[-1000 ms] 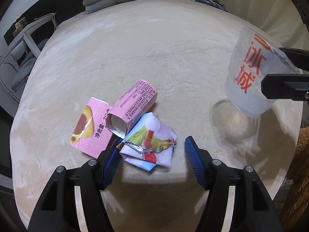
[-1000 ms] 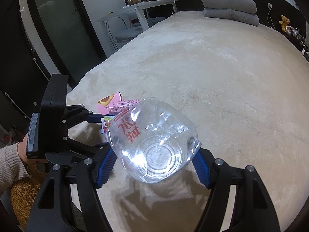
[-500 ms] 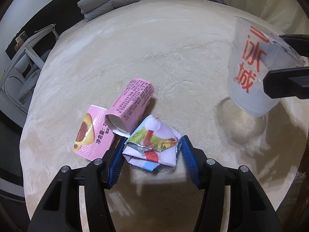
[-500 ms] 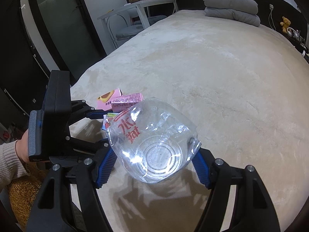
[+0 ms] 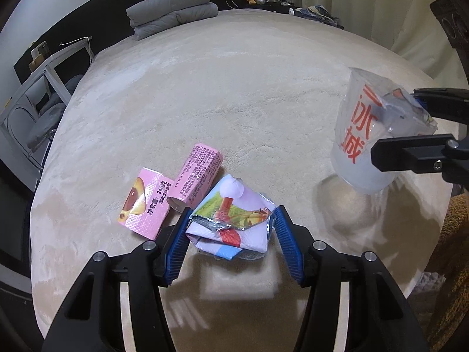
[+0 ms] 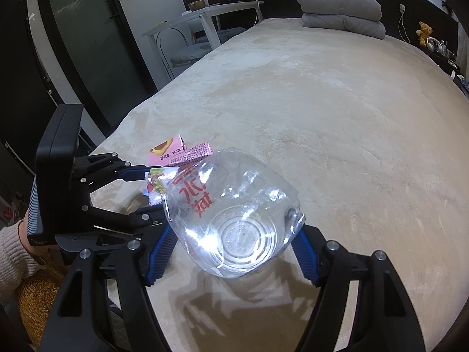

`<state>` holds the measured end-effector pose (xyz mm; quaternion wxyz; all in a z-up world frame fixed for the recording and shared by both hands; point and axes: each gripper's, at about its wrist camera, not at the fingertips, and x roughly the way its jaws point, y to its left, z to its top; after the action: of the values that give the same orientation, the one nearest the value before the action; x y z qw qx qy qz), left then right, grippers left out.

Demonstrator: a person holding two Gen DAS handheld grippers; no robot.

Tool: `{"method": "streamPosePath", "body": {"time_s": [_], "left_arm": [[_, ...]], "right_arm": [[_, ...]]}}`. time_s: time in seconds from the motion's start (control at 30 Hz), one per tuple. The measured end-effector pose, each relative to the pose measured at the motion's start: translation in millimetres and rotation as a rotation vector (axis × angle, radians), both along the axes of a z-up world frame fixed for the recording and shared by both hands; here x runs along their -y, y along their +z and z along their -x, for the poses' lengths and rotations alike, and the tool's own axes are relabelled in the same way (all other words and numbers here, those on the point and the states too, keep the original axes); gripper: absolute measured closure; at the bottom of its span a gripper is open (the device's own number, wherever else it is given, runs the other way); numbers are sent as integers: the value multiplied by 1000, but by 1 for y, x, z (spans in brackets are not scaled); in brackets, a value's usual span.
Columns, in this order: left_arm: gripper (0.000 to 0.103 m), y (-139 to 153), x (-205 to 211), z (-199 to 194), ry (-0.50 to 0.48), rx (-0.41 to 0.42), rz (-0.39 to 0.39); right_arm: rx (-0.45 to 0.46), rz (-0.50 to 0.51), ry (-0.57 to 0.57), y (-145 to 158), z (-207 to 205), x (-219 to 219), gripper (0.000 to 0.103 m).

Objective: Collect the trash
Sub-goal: 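Carry the wrapper and clear cup down over the black bin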

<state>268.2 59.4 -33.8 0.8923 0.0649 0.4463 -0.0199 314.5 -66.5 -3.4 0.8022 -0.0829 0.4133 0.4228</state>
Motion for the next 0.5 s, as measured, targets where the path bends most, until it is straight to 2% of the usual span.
{"method": "streamPosePath", "body": {"time_s": [0.3,0.5], "left_arm": [[48,26,12,41,33,81,87],[48,32,31,75,23,132,109]], "right_arm": [[8,-23,-50,2,29,24,32],[2,-40,-73,-1,60,44,32]]}}
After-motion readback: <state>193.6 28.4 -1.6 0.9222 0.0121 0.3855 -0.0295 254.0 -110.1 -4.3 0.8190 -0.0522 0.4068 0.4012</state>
